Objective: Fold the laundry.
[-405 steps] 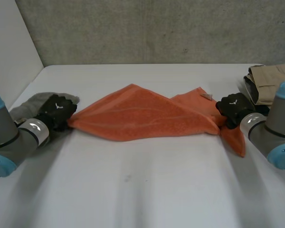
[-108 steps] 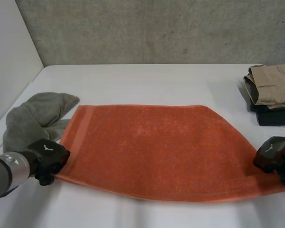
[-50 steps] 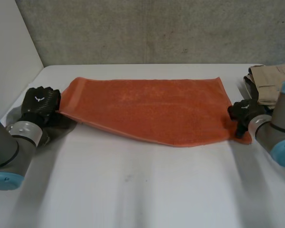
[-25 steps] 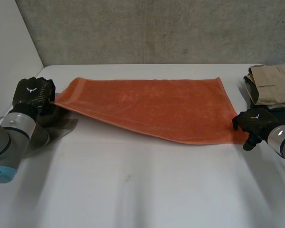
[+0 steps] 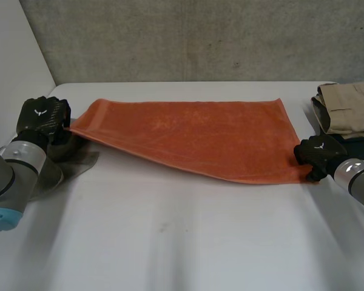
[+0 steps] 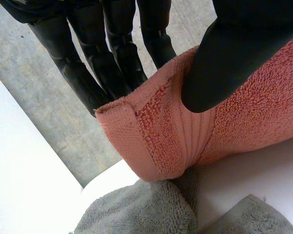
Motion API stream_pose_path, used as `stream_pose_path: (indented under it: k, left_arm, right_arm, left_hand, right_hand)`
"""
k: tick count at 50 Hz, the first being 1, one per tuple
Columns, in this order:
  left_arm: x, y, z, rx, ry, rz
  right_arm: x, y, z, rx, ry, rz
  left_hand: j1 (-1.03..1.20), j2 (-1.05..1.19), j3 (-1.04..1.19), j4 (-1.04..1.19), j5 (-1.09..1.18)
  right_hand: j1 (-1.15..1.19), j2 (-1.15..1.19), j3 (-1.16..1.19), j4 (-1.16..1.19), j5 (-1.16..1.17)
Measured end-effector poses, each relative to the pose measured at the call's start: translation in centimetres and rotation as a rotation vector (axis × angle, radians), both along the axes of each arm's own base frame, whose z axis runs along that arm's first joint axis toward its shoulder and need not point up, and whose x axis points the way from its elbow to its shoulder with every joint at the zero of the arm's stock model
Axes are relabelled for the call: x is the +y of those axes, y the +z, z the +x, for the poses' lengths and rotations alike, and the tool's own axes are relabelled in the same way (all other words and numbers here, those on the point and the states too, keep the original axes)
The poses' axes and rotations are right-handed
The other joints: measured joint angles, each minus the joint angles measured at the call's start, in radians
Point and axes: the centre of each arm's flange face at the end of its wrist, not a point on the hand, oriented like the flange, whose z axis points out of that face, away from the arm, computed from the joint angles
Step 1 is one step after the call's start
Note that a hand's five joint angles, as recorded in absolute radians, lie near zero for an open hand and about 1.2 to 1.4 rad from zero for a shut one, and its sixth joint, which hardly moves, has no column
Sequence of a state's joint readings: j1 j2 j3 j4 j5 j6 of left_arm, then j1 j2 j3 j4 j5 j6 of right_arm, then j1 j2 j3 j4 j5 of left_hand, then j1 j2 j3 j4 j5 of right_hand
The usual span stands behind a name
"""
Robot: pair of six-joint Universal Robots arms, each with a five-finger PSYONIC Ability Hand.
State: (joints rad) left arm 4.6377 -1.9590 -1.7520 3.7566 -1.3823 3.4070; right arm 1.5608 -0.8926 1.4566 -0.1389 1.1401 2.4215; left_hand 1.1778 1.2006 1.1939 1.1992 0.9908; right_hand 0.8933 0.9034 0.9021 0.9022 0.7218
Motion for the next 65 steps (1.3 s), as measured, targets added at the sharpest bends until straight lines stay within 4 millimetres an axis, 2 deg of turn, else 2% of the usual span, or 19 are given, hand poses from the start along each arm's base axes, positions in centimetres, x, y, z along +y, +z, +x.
stream_pose_path:
  k: [4,13,18,24,28,31,33,36,38,39,43,44,45,46,47,51,62,63,65]
  left_arm:
    - [0.0,0.1,-0.1,0.000,-0.002,-0.003]
    - [1.5,-0.2,0.2,-0.029,0.014,0.086]
    - [4.6,-0.7,0.9,-0.134,0.018,0.250]
    - [10.1,-1.1,2.2,-0.361,-0.033,0.517]
    - [14.0,-1.2,2.6,-0.498,-0.153,0.690]
    - [15.4,-1.1,2.4,-0.548,-0.229,0.736]
    - [15.4,-1.1,2.1,-0.568,-0.258,0.727]
    - [14.4,-1.2,1.8,-0.577,-0.259,0.688]
    - [12.6,-1.3,1.4,-0.569,-0.231,0.627]
    - [10.9,-1.3,1.1,-0.553,-0.201,0.577]
    - [7.1,-1.1,0.2,-0.499,-0.133,0.465]
    - [5.4,-1.0,-0.3,-0.471,-0.107,0.418]
    - [5.4,-1.0,-0.3,-0.471,-0.107,0.418]
    - [3.2,-0.8,-1.0,-0.432,-0.080,0.361]
    - [2.2,-0.7,-1.4,-0.413,-0.069,0.336]
    - [-1.1,-0.8,-3.0,-0.367,-0.042,0.279]
    - [-5.7,-2.6,-6.2,-0.387,-0.028,0.205]
    - [-6.0,-2.7,-6.3,-0.390,-0.030,0.196]
    - [-6.4,-3.0,-6.7,-0.392,-0.034,0.182]
  right_arm:
    - [-0.5,0.0,0.3,0.000,0.005,-0.011]
    - [-0.4,1.3,0.8,-0.004,-0.011,0.000]
    - [1.3,3.3,-0.2,0.026,-0.063,0.114]
    - [5.1,6.1,-2.8,0.168,-0.090,0.354]
    - [7.9,7.8,-4.3,0.288,-0.028,0.518]
    - [8.6,8.3,-4.7,0.346,0.024,0.567]
    - [8.3,8.3,-4.7,0.369,0.040,0.566]
    - [7.6,8.0,-4.5,0.377,0.035,0.543]
    - [6.7,7.7,-4.2,0.367,0.017,0.506]
    - [5.5,7.3,-3.7,0.340,-0.014,0.451]
    - [3.4,6.9,-2.6,0.278,-0.061,0.349]
    - [2.4,6.7,-2.0,0.248,-0.080,0.301]
    - [2.4,6.7,-2.0,0.248,-0.080,0.301]
    - [1.3,6.6,-1.3,0.212,-0.100,0.240]
    - [0.7,6.5,-0.9,0.195,-0.109,0.208]
    - [-1.6,6.1,0.4,0.155,-0.137,0.088]
    - [-5.6,4.1,2.6,0.152,-0.143,-0.050]
    - [-5.7,4.0,2.8,0.151,-0.141,-0.055]
    - [-6.0,3.7,3.1,0.149,-0.140,-0.062]
  left_hand:
    - [0.000,0.000,0.000,0.000,0.000]
    - [0.000,0.000,0.000,0.000,0.000]
    - [0.000,0.000,0.000,0.000,0.000]
    - [0.000,0.000,0.000,0.000,0.000]
    - [0.000,0.000,0.000,0.000,0.000]
    - [0.000,0.000,0.000,0.000,0.000]
    - [0.000,0.000,0.000,0.000,0.000]
    - [0.000,0.000,0.000,0.000,0.000]
    - [0.000,0.000,0.000,0.000,0.000]
    - [0.000,0.000,0.000,0.000,0.000]
    - [0.000,0.000,0.000,0.000,0.000]
    - [0.000,0.000,0.000,0.000,0.000]
    - [0.000,0.000,0.000,0.000,0.000]
    - [0.000,0.000,0.000,0.000,0.000]
    - [0.000,0.000,0.000,0.000,0.000]
    - [0.000,0.000,0.000,0.000,0.000]
    - [0.000,0.000,0.000,0.000,0.000]
    - [0.000,0.000,0.000,0.000,0.000]
    - [-0.032,-0.044,-0.035,-0.037,-0.023]
  right_hand:
    - [0.194,0.231,0.226,0.227,0.226]
    - [0.207,0.268,0.285,0.293,0.273]
    - [0.207,0.268,0.285,0.293,0.283]
    - [0.207,0.268,0.286,0.295,0.286]
    - [0.207,0.268,0.287,0.296,0.287]
    - [0.207,0.268,0.287,0.296,0.287]
    - [0.207,0.268,0.287,0.296,0.287]
    - [0.207,0.268,0.287,0.296,0.287]
    - [0.207,0.268,0.287,0.296,0.287]
    - [0.207,0.268,0.287,0.296,0.287]
    - [0.207,0.268,0.287,0.296,0.291]
    - [0.207,0.268,0.287,0.296,0.293]
    - [0.207,0.268,0.287,0.296,0.293]
    - [0.207,0.268,0.287,0.296,0.295]
    - [0.207,0.268,0.287,0.296,0.295]
    - [0.207,0.268,0.287,0.296,0.295]
    - [0.205,0.259,0.275,0.288,0.287]
    - [0.176,0.205,0.215,0.222,0.224]
    - [-0.115,-0.110,-0.078,-0.070,-0.075]
